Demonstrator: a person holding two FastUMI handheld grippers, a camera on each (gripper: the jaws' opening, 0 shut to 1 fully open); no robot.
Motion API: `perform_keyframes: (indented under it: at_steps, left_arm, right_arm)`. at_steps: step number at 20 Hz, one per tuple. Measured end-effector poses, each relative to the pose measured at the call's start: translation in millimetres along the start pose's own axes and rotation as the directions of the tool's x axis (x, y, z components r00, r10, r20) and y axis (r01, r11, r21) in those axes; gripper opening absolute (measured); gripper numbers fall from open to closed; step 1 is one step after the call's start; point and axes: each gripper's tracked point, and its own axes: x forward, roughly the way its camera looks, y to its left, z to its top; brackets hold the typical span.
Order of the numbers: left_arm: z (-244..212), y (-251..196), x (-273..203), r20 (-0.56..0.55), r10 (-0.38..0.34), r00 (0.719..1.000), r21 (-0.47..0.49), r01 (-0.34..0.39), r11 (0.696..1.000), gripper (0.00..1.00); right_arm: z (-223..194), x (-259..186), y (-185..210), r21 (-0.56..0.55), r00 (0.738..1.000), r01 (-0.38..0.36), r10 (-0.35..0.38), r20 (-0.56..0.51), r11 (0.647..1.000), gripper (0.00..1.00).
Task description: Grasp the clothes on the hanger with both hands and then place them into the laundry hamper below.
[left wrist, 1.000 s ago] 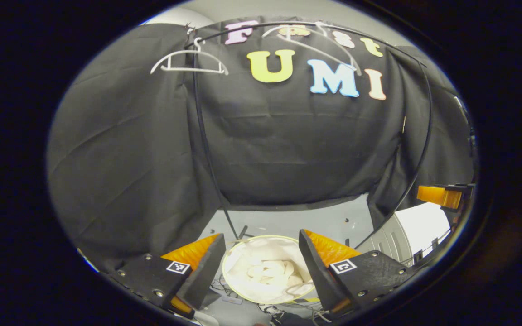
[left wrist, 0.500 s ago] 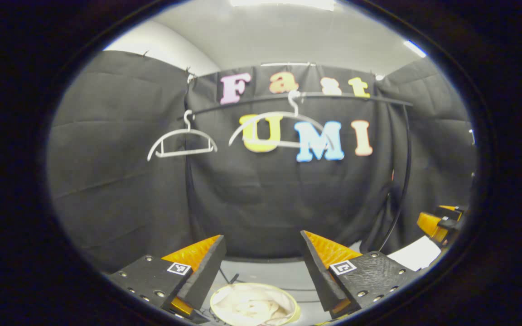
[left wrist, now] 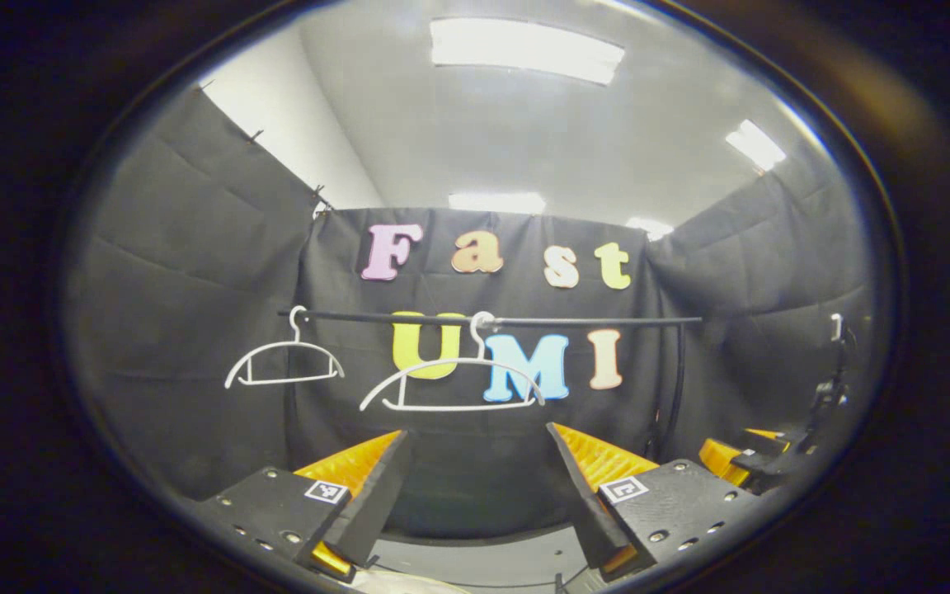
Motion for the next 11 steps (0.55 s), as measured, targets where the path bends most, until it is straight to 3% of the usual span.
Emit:
perform_keyframes:
  at_steps: [3,4,6,8,11]
  left_arm:
    - [-14,24,4,-0.018,0.016,1.000,-0.003,-0.016,1.000,0.94]
    - [-20,33,5,-0.022,0.023,0.999,-0.010,-0.023,1.000,0.94]
    - [-36,50,5,-0.039,0.032,0.999,-0.025,-0.033,0.999,0.94]
    - [-54,64,3,-0.077,0.046,0.996,-0.028,-0.049,0.998,0.94]
    - [-65,85,2,-0.082,0.061,0.995,-0.009,-0.062,0.998,0.94]
  right_arm:
    - [-7,-11,5,-0.038,0.999,0.015,-0.017,-0.039,0.999,0.93]
    - [-6,-12,5,-0.052,0.999,0.025,-0.027,-0.037,0.998,0.98]
    - [-8,-11,9,-0.074,0.998,0.039,-0.042,-0.039,0.996,0.93]
    - [-7,-12,13,-0.080,0.997,0.056,-0.059,-0.038,0.995,0.98]
    - [-4,-15,31,-0.086,0.999,0.041,-0.043,-0.027,0.995,0.98]
